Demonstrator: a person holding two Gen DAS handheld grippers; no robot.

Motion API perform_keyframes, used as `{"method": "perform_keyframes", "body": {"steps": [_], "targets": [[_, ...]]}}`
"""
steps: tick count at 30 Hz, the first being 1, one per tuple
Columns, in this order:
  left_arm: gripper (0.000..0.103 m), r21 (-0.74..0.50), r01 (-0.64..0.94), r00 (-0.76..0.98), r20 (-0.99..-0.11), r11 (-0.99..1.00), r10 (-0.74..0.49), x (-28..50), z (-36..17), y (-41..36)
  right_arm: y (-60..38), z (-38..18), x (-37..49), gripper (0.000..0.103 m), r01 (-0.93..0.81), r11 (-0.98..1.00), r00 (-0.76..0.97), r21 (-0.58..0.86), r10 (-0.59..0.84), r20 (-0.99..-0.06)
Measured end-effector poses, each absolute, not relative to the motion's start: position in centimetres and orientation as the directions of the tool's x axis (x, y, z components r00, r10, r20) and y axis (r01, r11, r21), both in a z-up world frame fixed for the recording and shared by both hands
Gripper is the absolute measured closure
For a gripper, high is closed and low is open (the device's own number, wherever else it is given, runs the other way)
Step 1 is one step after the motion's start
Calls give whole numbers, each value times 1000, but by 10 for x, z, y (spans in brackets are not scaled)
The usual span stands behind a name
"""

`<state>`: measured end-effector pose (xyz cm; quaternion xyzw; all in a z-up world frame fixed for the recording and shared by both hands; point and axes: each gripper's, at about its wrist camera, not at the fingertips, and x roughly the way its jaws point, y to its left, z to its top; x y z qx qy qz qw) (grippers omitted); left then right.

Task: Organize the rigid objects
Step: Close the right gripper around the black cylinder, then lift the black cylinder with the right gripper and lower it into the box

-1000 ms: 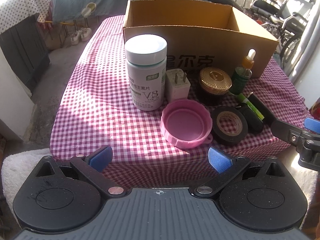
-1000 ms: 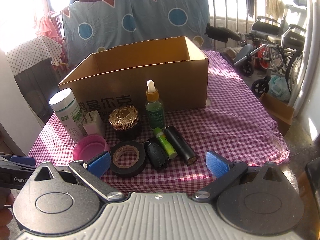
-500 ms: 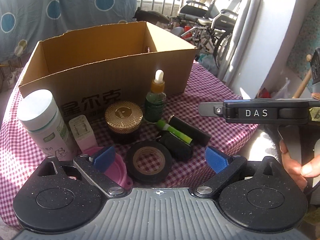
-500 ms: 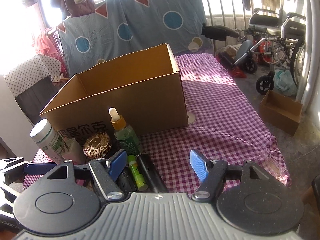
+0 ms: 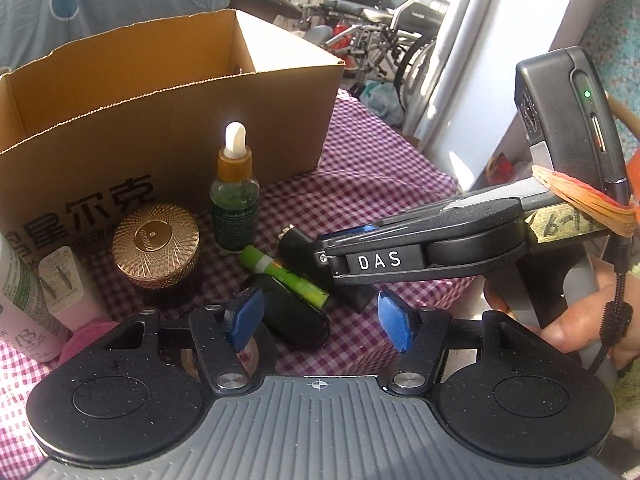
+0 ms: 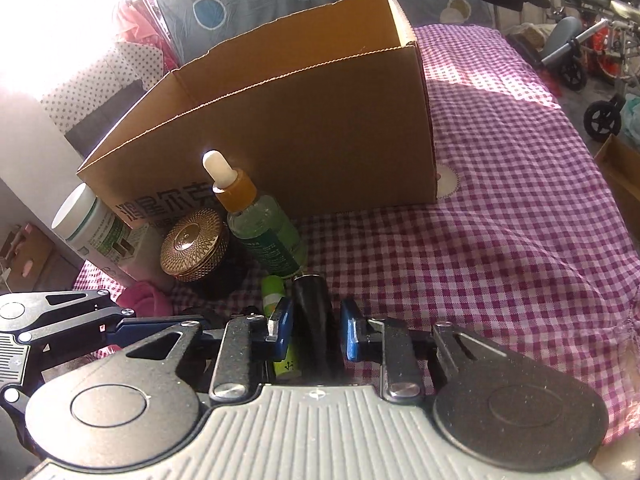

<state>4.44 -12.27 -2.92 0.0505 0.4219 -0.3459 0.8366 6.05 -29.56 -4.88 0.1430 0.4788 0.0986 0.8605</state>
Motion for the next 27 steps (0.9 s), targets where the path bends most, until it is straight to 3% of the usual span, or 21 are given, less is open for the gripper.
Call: {"method": "perform_keyframes", "body": {"steps": [9,19,23,27], "targets": [[45,-218,694,336,-744,686,-577,46,-32,-154,-343,-54,27,80,180,838,553,514,346,-758],[48,-142,734,284,-824,664,-490,44,-46,-195,-356,-54,6,80,255,761,593,597,365,-718],[62,-105,725,303,-839,681,-452,43,-51,-204,-358,-53,4,80,252,762,590,597,368,-719],[66,-65,725,336,-835,685,-435,42,-53,-209,-356,-55,9,80,234,782,579,577,365,-729]]}}
